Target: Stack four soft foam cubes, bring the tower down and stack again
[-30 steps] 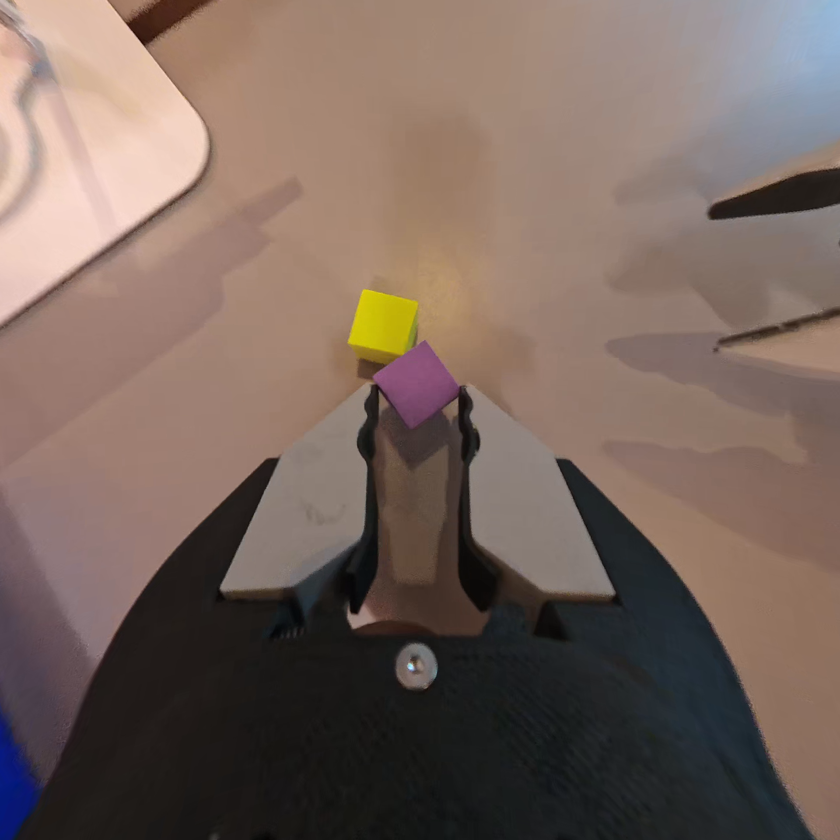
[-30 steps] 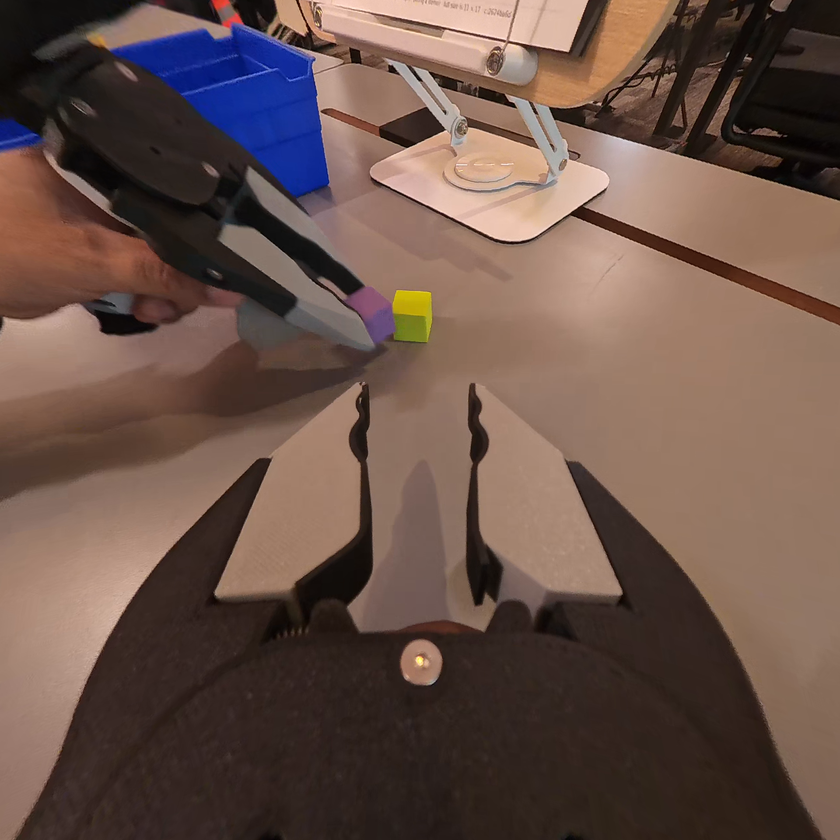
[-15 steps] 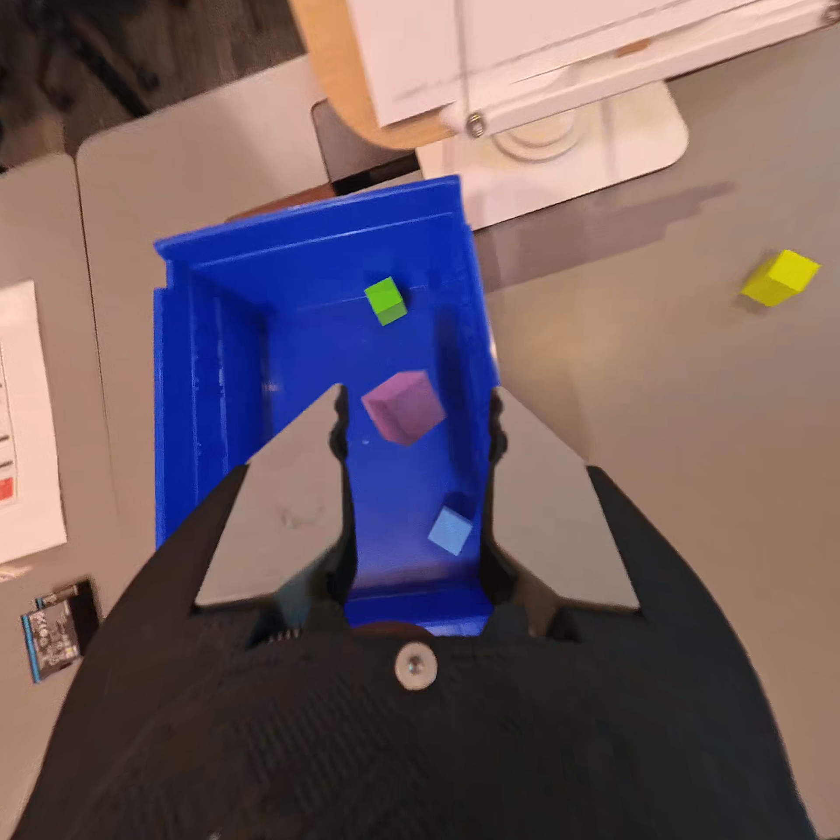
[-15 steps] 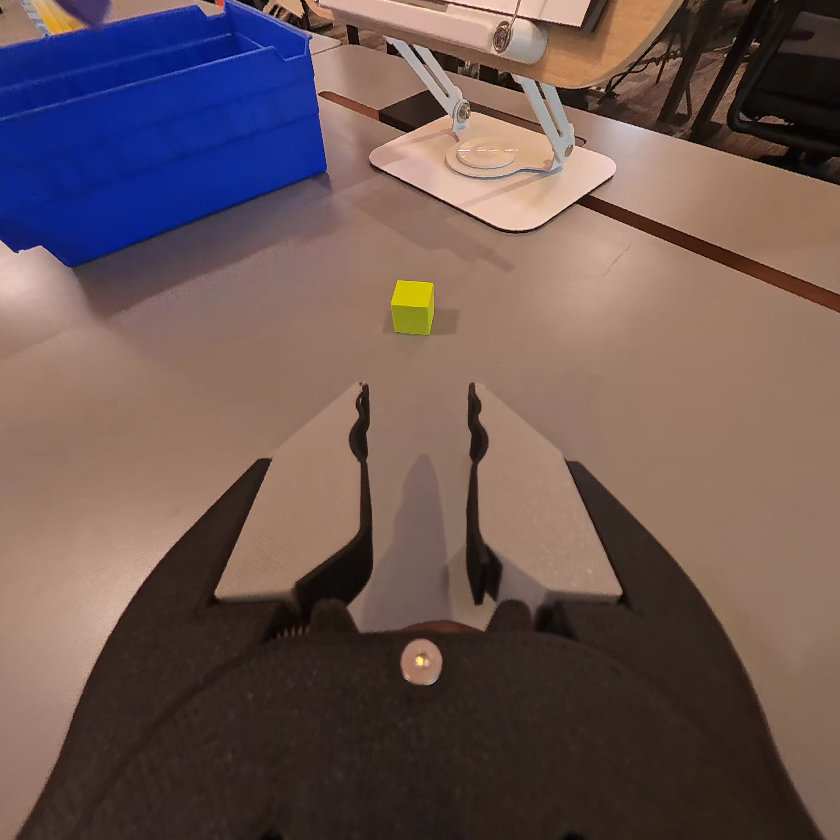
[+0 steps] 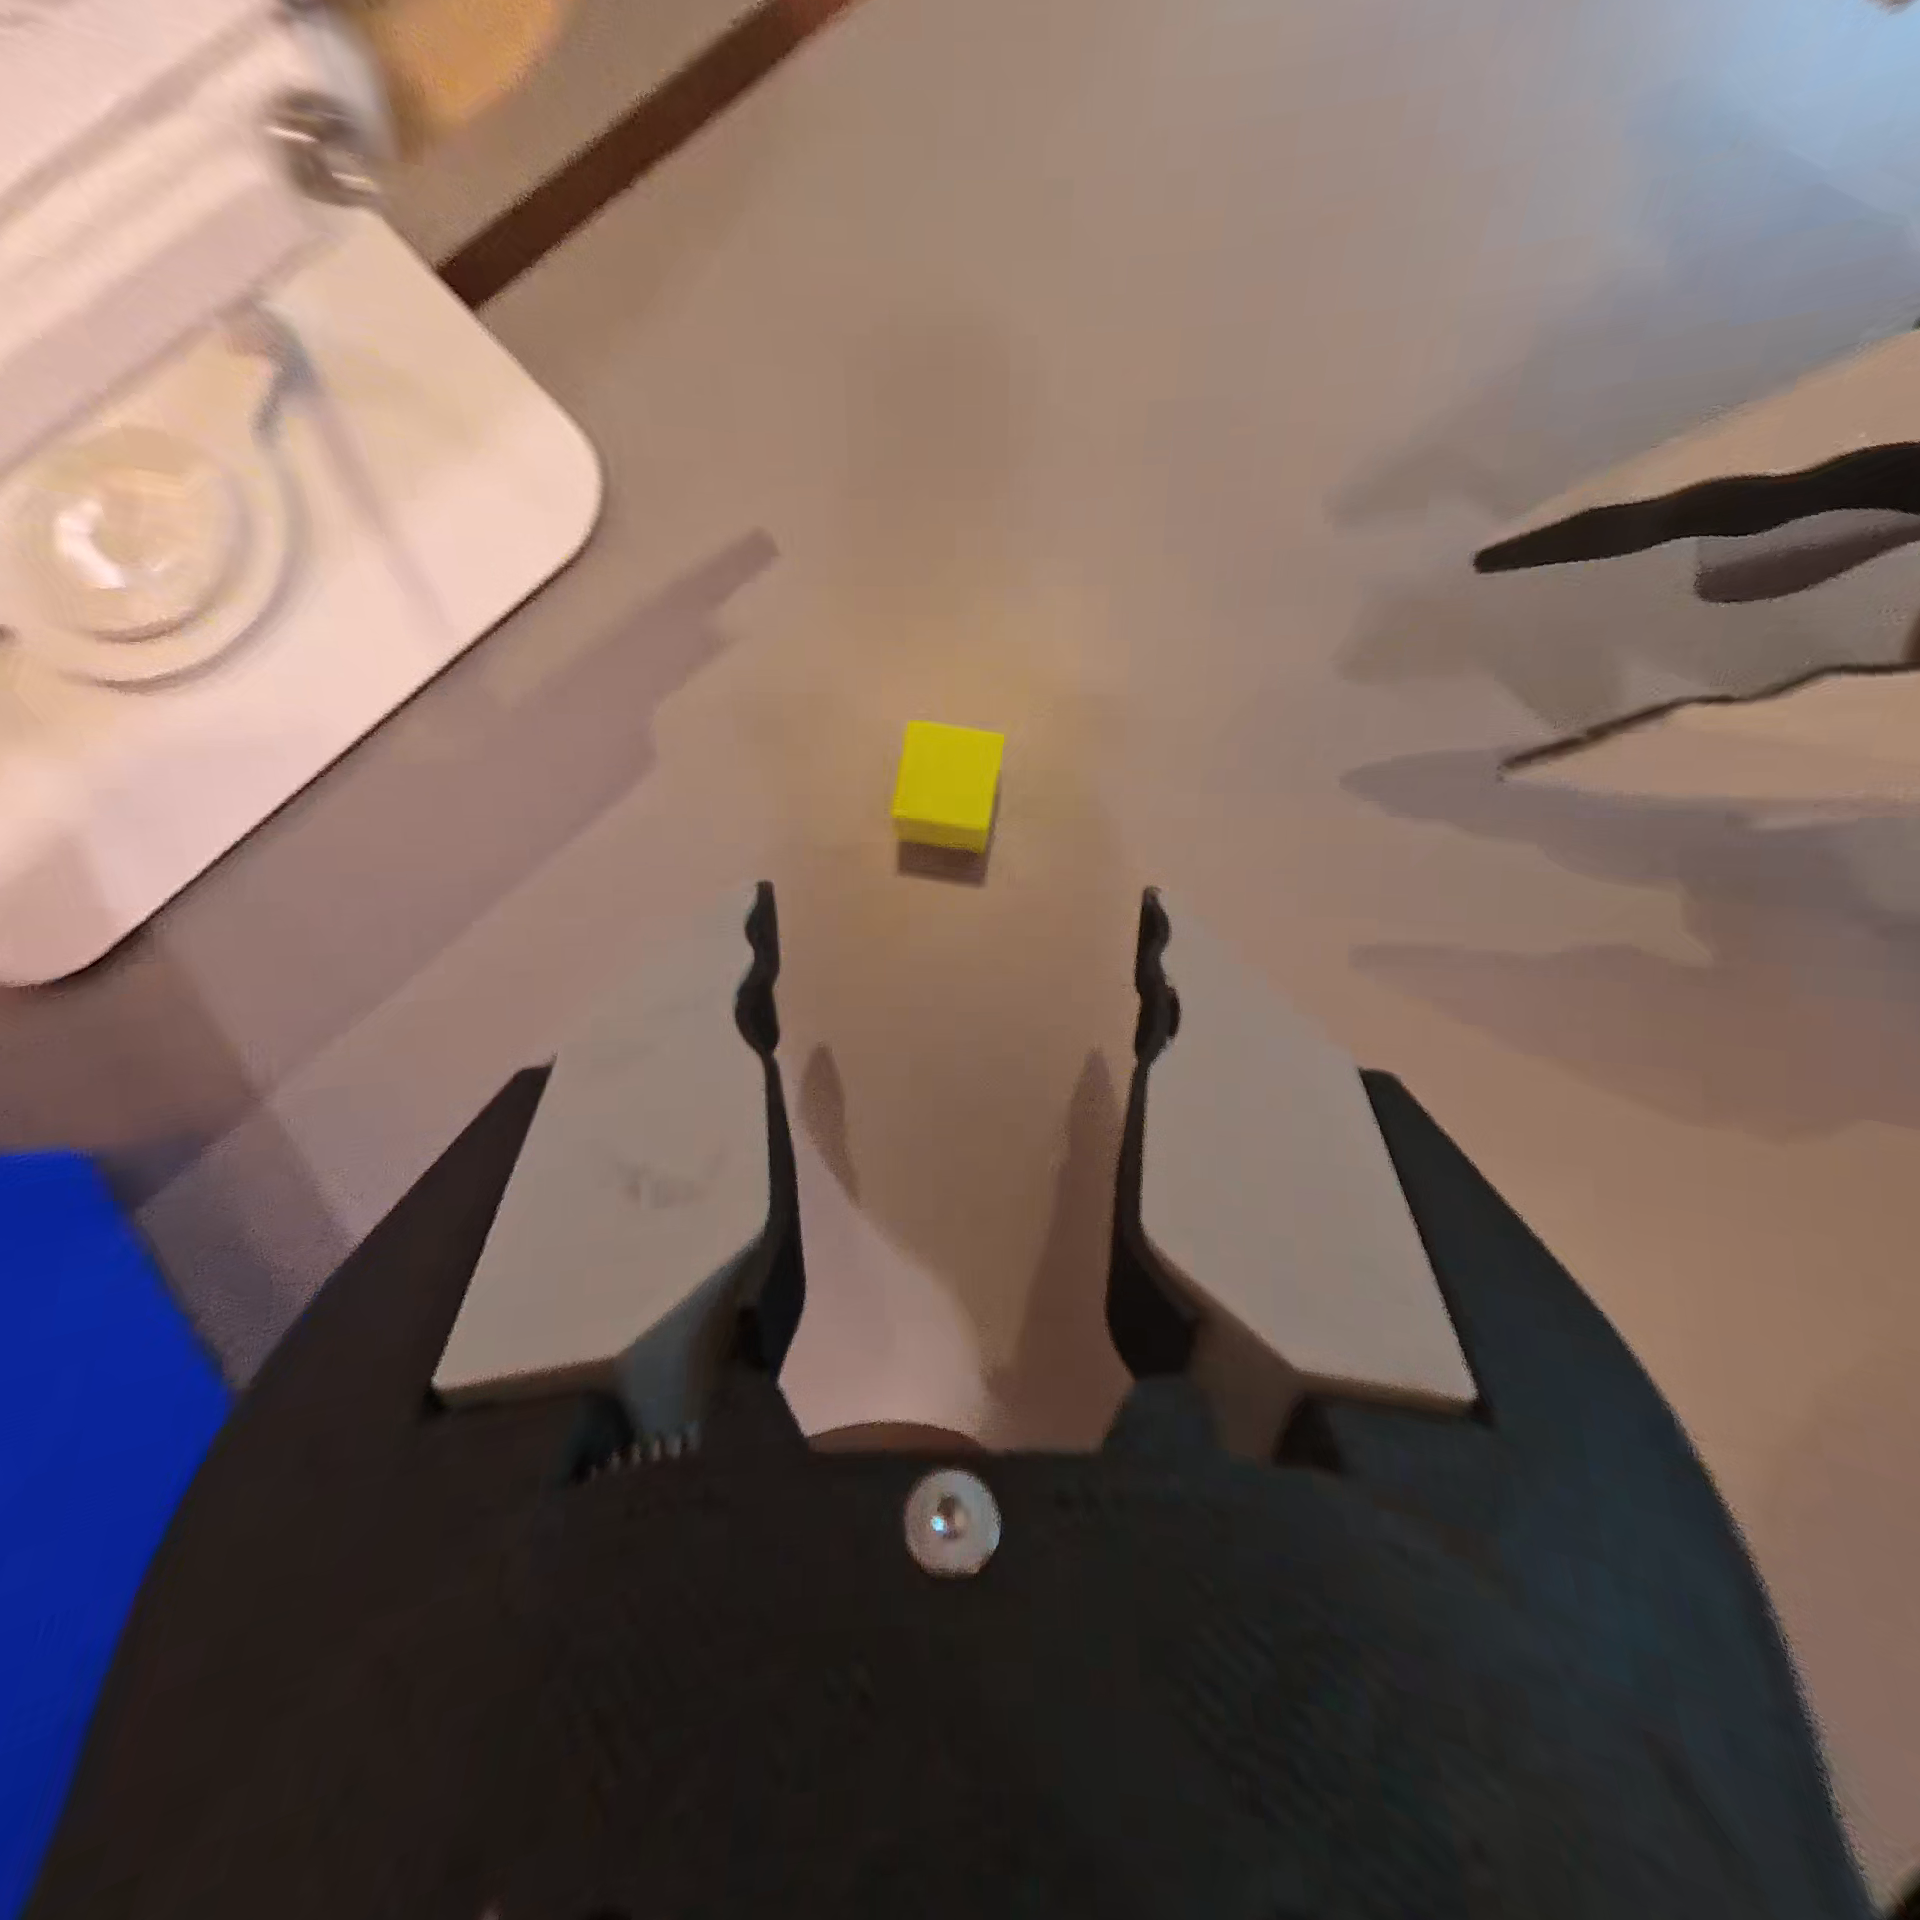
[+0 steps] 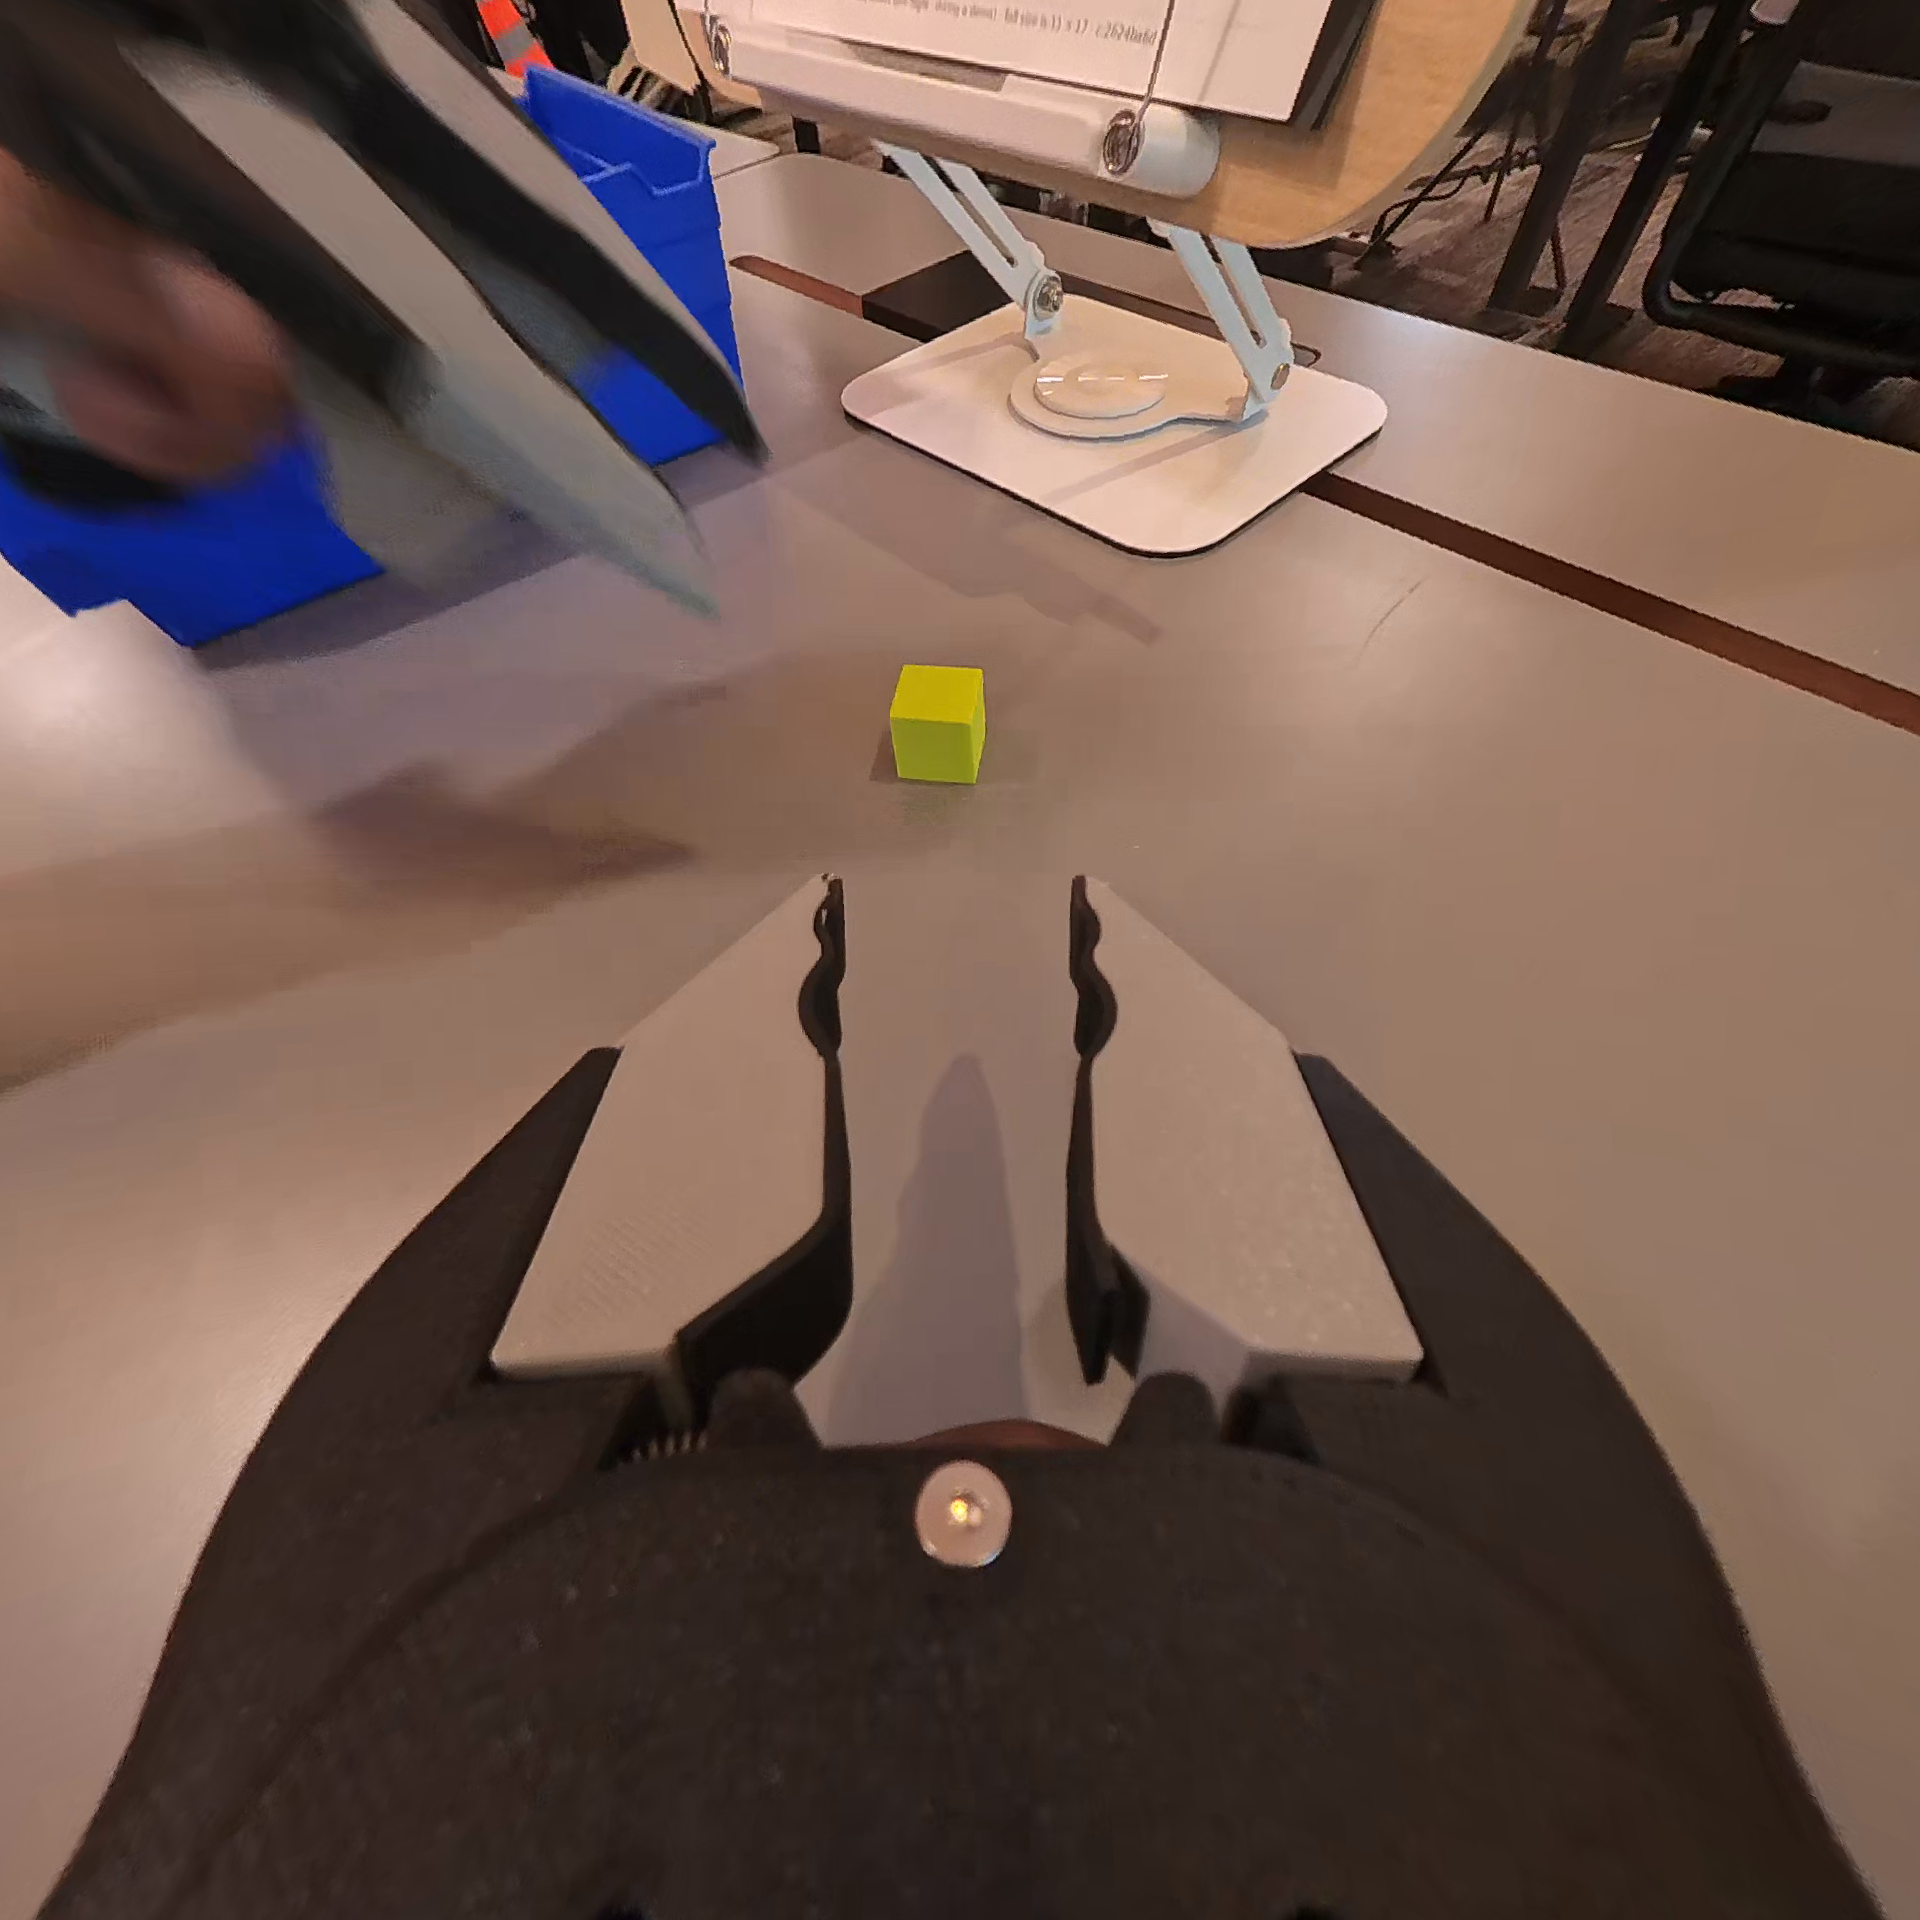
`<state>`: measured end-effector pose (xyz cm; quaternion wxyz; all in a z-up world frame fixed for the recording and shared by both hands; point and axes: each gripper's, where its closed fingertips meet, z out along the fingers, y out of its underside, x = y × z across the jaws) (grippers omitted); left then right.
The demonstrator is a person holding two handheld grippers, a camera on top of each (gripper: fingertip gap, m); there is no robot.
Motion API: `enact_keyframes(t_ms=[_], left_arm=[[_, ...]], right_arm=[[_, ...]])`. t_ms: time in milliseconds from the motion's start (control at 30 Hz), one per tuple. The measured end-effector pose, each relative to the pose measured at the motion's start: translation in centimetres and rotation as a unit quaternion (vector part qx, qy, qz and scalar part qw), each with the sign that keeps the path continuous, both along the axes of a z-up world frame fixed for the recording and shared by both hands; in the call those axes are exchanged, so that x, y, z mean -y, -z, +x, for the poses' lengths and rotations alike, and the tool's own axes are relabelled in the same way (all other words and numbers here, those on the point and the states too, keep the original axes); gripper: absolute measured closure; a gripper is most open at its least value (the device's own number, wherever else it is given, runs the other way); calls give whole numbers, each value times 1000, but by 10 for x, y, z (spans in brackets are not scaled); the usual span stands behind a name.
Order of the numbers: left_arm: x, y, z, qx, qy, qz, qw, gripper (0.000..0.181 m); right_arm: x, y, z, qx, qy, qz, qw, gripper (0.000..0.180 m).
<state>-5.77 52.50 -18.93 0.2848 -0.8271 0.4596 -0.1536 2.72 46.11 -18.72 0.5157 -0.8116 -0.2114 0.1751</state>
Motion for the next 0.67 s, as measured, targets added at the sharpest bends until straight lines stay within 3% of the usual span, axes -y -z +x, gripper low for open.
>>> enact_keyframes(t_ms=[233, 300, 467, 667], left_arm=[[-22, 65, 25, -93, 24, 8, 995, 115], [-25, 58, 28, -54, 18, -5, 998, 155], [-29, 6, 0, -18, 4, 52, 998, 155], [-45, -95, -125, -14, -103, 149, 983, 155]], right_arm=[[0, -6, 4, -16, 1, 3, 1000, 139], [0, -8, 5, -15, 0, 6, 1000, 139], [1, -10, 4, -16, -1, 9, 1000, 139], [0, -1, 1, -6, -2, -2, 1000, 139]])
